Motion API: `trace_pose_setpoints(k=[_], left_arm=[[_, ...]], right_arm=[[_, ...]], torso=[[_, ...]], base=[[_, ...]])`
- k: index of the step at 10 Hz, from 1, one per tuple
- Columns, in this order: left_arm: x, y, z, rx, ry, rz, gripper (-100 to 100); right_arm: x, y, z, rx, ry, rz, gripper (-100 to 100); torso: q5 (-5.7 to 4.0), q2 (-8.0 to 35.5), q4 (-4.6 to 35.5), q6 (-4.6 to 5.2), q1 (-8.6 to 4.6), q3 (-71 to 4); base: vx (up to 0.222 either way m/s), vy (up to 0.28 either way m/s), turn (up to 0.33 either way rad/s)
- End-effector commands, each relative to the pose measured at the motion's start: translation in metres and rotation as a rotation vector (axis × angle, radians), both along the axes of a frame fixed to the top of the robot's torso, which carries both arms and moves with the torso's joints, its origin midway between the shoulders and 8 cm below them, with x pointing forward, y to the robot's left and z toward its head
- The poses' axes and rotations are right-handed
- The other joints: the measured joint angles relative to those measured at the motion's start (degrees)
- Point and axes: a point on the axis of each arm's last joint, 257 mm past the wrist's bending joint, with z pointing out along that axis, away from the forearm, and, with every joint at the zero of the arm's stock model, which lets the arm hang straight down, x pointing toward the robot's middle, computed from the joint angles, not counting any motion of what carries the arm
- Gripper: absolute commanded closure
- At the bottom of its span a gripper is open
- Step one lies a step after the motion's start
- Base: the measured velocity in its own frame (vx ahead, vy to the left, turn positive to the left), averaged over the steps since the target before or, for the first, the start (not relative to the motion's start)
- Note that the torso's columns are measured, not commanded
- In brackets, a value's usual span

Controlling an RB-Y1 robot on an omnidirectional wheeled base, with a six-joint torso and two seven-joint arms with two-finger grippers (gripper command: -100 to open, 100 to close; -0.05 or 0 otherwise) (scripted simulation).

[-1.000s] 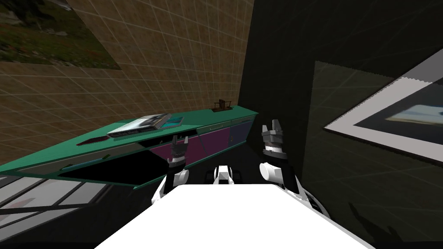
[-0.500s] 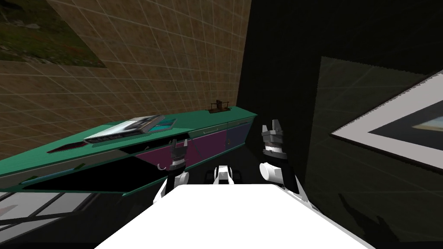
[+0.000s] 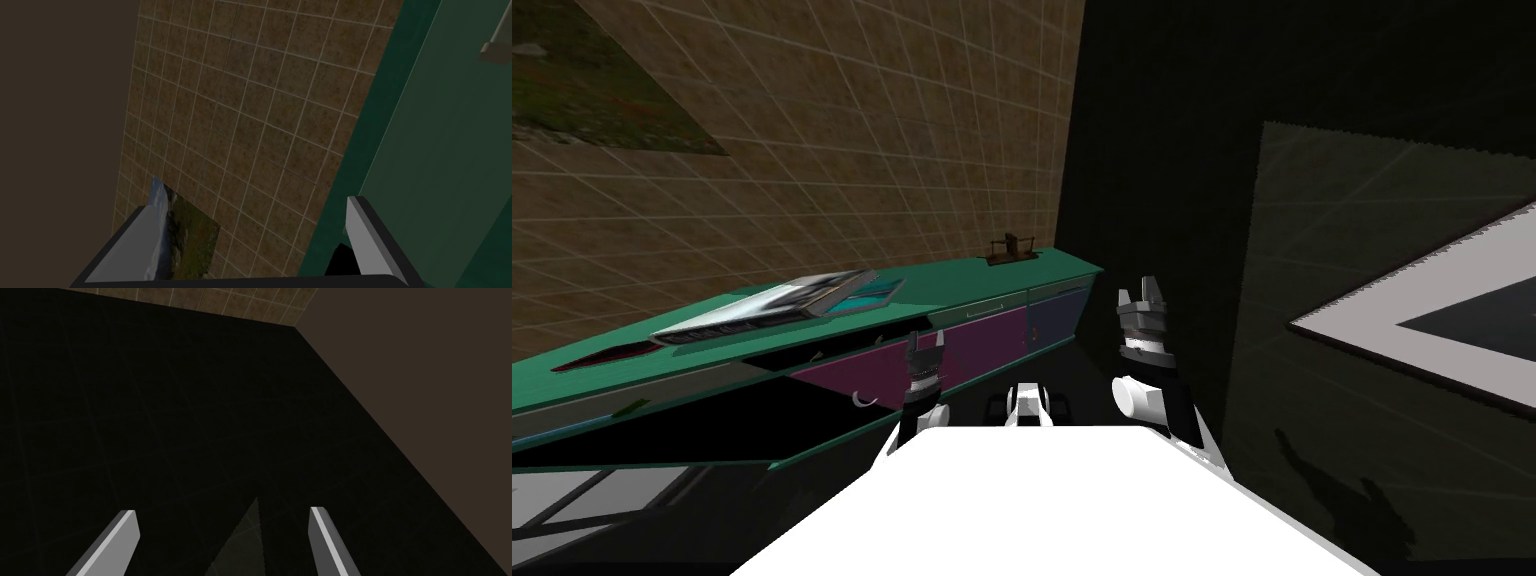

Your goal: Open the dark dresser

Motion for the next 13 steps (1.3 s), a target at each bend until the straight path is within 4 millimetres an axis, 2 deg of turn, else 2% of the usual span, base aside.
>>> trace_pose_setpoints(k=[1,4,6,13], left_arm=[[-0.006,0.007,-0.019,-0.02,0.011,0.015,-100],[-0.018,0.017,-0.041,-0.049,0.014,0.039,-100],[-0.023,0.021,-0.054,-0.059,0.032,0.05,-100],[-0.047,0.037,-0.087,-0.081,0.05,0.088,-100]], right_arm=[[0.0,0.0,0.0,0.0,0.0,0.0,0],[0.0,0.0,0.0,0.0,0.0,0.0,0],[0.0,0.0,0.0,0.0,0.0,0.0,0],[0.0,0.0,0.0,0.0,0.0,0.0,0]], torso=[[-0.02,0.1,0.0,0.0,0.0,0.1],[-0.07,-0.1,0.0,0.0,-0.23,-0.1],[0.06,0.3,0.1,0.0,0.28,0.2],[-0.06,0.1,0.0,0.0,-0.17,0.0]], base=[[0.079,-0.127,0.006],[0.176,-0.197,0.017],[0.093,-0.108,0.004],[0.107,-0.119,0.01]])
